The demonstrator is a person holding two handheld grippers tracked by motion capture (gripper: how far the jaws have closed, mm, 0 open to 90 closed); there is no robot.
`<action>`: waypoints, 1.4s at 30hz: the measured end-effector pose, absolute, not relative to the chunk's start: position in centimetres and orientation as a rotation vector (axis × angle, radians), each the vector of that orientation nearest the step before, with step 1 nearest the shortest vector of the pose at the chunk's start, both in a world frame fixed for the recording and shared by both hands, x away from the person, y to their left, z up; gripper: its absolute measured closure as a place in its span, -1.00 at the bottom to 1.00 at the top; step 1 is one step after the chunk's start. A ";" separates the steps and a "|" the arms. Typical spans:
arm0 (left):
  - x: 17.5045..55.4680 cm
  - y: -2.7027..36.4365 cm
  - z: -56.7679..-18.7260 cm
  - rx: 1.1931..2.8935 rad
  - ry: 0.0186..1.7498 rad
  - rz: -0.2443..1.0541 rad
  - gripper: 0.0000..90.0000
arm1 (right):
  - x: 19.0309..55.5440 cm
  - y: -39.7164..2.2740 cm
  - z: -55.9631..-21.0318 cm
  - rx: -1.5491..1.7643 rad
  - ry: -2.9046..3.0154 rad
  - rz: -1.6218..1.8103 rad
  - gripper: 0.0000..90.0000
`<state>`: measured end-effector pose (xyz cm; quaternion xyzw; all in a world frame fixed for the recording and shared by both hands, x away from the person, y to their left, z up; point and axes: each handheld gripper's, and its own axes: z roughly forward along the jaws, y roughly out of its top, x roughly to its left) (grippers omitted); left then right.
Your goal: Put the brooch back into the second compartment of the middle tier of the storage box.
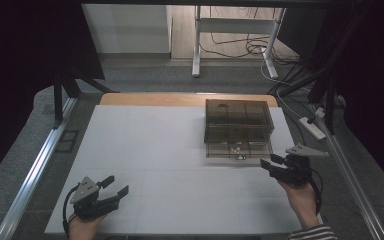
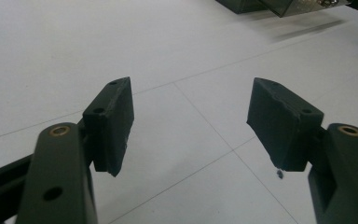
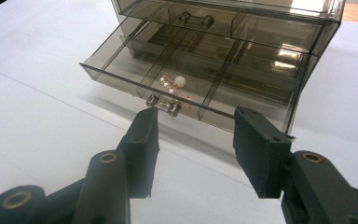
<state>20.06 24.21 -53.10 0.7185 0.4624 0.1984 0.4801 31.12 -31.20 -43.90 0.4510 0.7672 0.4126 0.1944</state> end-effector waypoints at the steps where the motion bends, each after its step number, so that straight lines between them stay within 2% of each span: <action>1: 20.1 24.2 -53.1 1.753 1.128 0.484 -0.29 | 31.0 -31.3 -44.0 1.261 2.149 1.158 0.12; 42: 20.0 24.0 -53.0 1.759 1.119 0.489 -0.28 | 26.3 -34.2 -48.2 1.285 2.024 1.265 -0.03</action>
